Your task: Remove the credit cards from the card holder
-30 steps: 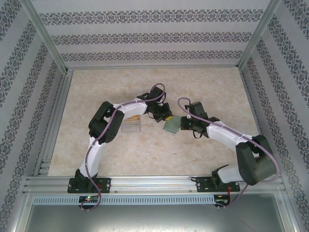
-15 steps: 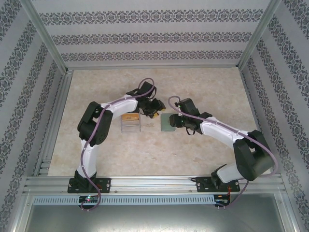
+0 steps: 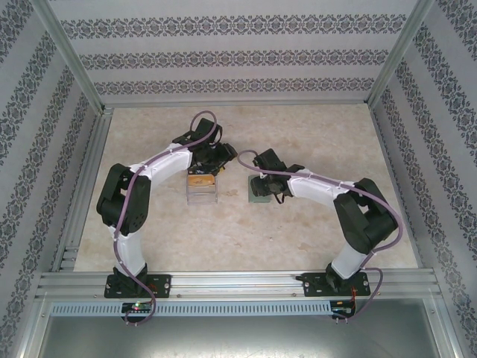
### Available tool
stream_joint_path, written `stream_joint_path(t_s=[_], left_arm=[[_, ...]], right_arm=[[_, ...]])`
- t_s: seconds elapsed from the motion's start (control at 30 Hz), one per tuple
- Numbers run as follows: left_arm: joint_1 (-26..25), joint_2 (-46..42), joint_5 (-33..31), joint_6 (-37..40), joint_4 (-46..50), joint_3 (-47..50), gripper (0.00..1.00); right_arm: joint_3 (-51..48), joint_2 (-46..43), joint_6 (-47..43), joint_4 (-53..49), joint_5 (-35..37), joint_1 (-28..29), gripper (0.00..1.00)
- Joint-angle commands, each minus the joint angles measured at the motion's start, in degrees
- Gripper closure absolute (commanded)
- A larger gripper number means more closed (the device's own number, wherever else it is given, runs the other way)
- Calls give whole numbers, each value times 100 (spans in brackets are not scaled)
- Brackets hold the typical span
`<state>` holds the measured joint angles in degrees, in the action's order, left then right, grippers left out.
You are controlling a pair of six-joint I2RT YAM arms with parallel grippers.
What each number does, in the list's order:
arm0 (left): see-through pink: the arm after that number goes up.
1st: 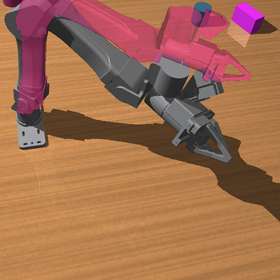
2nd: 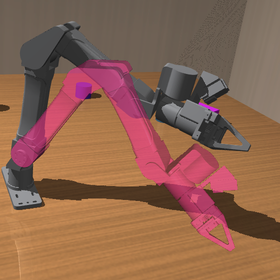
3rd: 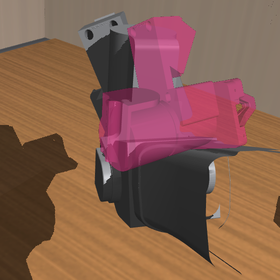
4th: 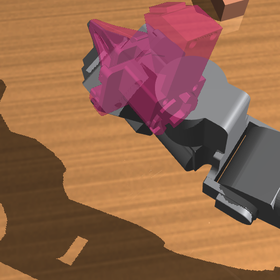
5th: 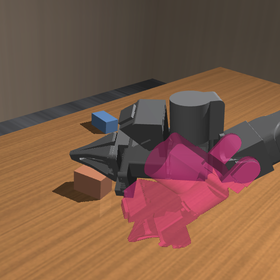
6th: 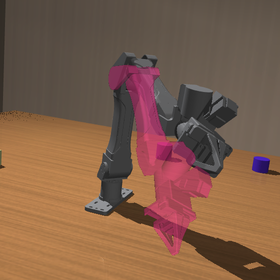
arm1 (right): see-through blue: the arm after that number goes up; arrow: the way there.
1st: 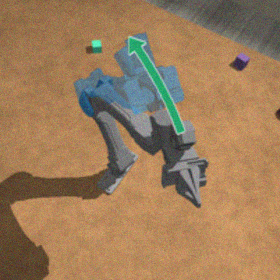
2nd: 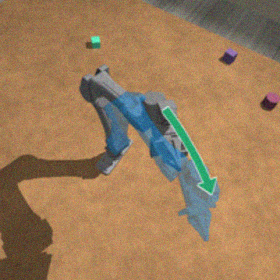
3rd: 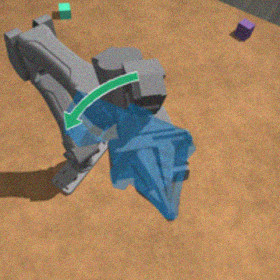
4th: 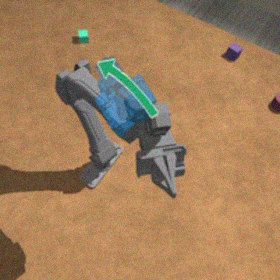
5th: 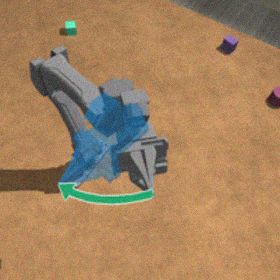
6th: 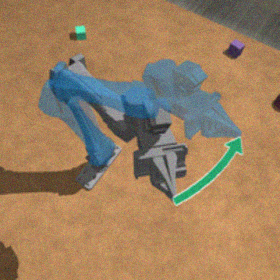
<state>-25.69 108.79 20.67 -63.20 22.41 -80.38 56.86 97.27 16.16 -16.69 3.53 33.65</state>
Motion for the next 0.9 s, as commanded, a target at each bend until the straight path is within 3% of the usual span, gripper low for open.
stream_joint_path(t_s=[0.0,0.1,0.23,0.43,0.57,0.87], left_arm=[[66,-274,-111,158,166,57,41],[73,-301,-95,168,149,93,41],[70,-313,-55,141,77,157,41],[12,-246,183,142,-165,264,42],[-182,4,504,-27,-501,260,46],[-608,867,965,-481,-1199,-83,81]], right_arm=[[192,205,-263,-196,289,54,55],[285,371,-341,-179,329,49,57],[311,477,-342,-157,272,43,68],[214,392,-334,-61,150,36,98],[120,281,-337,67,-11,12,100],[-26,99,-416,304,-376,14,100]])
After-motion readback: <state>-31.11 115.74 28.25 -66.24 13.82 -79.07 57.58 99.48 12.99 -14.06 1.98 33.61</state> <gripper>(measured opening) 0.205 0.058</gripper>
